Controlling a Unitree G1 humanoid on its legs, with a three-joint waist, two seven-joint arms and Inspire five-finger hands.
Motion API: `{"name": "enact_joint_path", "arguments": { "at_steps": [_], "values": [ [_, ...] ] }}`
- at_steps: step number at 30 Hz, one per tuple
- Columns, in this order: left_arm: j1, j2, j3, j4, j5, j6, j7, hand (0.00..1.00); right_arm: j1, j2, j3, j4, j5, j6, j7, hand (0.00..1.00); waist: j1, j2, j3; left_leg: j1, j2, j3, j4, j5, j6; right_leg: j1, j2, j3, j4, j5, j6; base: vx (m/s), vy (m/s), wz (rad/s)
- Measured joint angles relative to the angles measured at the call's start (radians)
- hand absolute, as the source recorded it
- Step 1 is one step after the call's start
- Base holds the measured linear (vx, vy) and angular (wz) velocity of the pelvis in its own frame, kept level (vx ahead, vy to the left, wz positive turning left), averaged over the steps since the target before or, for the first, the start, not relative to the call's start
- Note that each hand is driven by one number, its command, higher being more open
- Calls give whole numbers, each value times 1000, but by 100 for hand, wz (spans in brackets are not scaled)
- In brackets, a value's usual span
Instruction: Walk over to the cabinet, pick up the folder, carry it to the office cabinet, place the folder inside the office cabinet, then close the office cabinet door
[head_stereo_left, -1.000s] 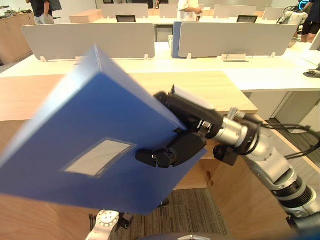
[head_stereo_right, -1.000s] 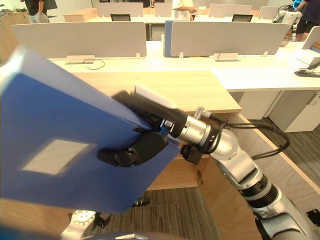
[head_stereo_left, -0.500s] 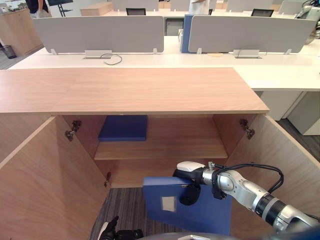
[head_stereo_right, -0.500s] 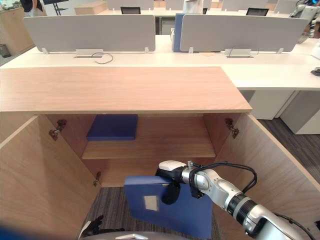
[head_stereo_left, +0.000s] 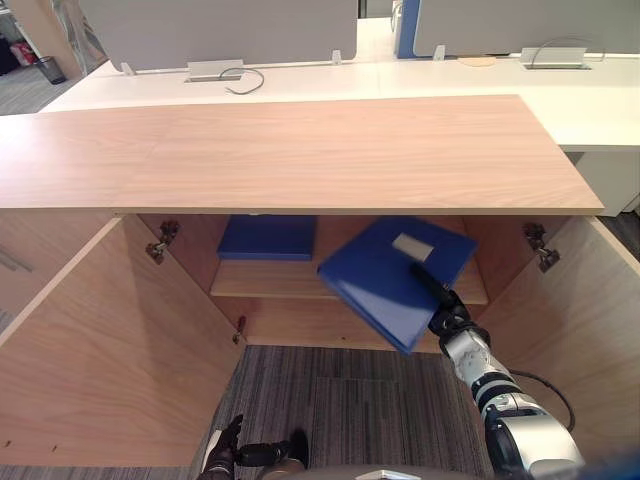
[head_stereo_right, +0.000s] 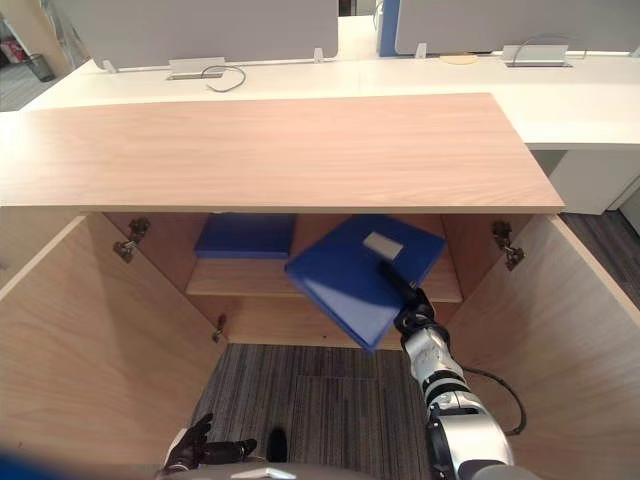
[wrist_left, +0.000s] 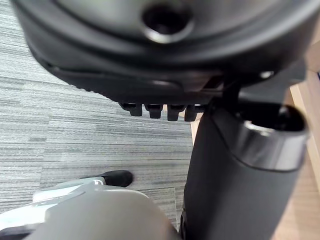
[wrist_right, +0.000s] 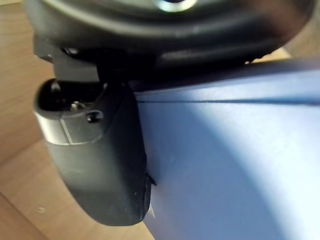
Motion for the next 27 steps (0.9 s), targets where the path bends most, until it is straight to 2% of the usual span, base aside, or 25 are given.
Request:
{"name": "enact_joint_path", "arguments": {
  "at_steps": [3,5,7,11,12,13,15,18,22,24,27],
  "values": [
    [0,-18,3,-38,-17,0,4,100,0,23,-84,-144,123,-73,-3,0,7,24,38,-71,-9,-37,70,-21,11,-32,-12,-33,41,-13,10,-48,12,36],
    [0,-28,4,-96,-40,-4,4,100,0,21,-114,-249,147,-132,-17,0,23,36,94,-149,-14,-63,212,-79,16,-89,-32,-55,165,-68,13,-117,38,43],
    [-1,-40,4,-165,-55,-15,4,100,1,19,-138,-383,148,-177,-49,0,32,52,131,-311,-30,-95,460,-177,28,-221,-61,-72,401,-174,16,-170,40,40],
    [-13,-56,24,-212,-87,-41,4,100,0,16,-113,-528,149,-188,-62,0,47,65,166,-505,-36,-88,741,-301,34,-409,-97,-45,679,-311,22,-178,41,-4],
    [-16,-62,40,-224,-97,-51,4,100,-3,17,-93,-571,150,-189,-75,0,48,63,172,-566,-36,-77,831,-341,38,-477,-109,-21,779,-355,28,-192,51,-22],
    [-19,-63,46,-226,-101,-58,4,100,-14,16,-84,-583,150,-192,-82,0,48,62,176,-595,-36,-70,873,-358,40,-509,-116,-10,824,-373,31,-203,71,-32],
    [-31,-71,68,-244,-134,-80,-7,100,-85,-41,-37,-583,150,-197,-96,0,50,62,198,-693,-29,-43,1023,-420,49,-625,-130,44,987,-434,48,-162,66,-35],
    [-50,-79,74,-254,-186,-99,-9,100,-195,-84,-26,-583,149,-195,-145,0,57,57,222,-788,-29,-16,1148,-464,58,-738,-144,96,1127,-487,65,-161,84,-21],
    [-69,-98,83,-265,-263,-102,-11,100,-332,-108,-58,-507,148,-173,-194,0,68,46,239,-884,-29,-9,1234,-485,53,-840,-152,125,1228,-518,71,-117,63,-3],
    [-98,-98,87,-264,-277,-102,-9,100,-435,-108,-128,-394,152,-156,-260,0,91,37,247,-920,-31,-8,1262,-486,54,-880,-154,132,1267,-529,70,-85,28,4],
    [-125,-104,102,-249,-285,-95,20,100,-528,-106,-225,-295,179,-155,-337,0,104,29,252,-952,-38,-14,1275,-483,52,-907,-160,128,1288,-535,69,-46,9,11]
  ]
}}
